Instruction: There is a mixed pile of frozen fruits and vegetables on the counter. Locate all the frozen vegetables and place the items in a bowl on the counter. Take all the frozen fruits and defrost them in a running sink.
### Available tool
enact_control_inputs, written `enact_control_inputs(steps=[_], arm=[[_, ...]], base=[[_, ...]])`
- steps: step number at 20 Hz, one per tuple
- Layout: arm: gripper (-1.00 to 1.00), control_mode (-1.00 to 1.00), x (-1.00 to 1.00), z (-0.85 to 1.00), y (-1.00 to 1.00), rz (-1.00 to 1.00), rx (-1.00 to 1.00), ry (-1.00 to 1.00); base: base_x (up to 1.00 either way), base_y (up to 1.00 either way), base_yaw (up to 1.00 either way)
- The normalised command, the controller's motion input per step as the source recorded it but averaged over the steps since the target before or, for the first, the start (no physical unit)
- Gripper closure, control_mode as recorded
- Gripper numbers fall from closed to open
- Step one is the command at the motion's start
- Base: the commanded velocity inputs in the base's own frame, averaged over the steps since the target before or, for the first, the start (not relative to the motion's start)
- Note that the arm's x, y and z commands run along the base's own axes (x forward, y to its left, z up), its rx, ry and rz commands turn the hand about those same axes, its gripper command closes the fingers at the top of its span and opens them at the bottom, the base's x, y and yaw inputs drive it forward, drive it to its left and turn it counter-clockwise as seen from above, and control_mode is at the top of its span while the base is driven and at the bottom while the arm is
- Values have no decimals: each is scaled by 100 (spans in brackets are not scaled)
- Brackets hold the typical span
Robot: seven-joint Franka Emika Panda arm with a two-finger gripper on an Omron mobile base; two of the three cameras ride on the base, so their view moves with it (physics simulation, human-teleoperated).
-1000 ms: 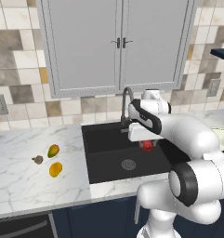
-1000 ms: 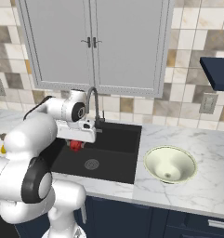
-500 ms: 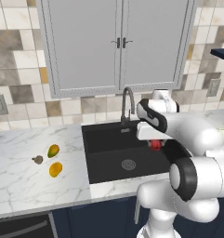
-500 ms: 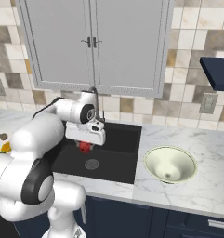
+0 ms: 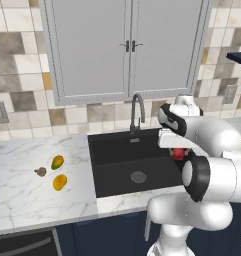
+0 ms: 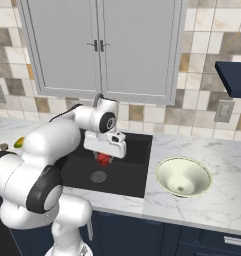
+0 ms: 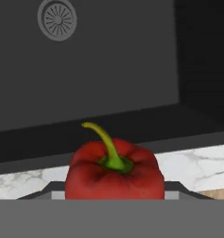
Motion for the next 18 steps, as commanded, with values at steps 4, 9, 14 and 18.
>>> enact_control_inputs(steps=[4,9,14,18], arm=[[100,-100,5,12,-43,-8,-3,6],[100,-100,0,13,-43,-8,-3,4],[100,-100,1,11,-43,-8,-4,3],[100,-100,0,13,-42,-8,-4,2]], base=[[0,0,0],[0,0,0],[0,0,0],[0,0,0]])
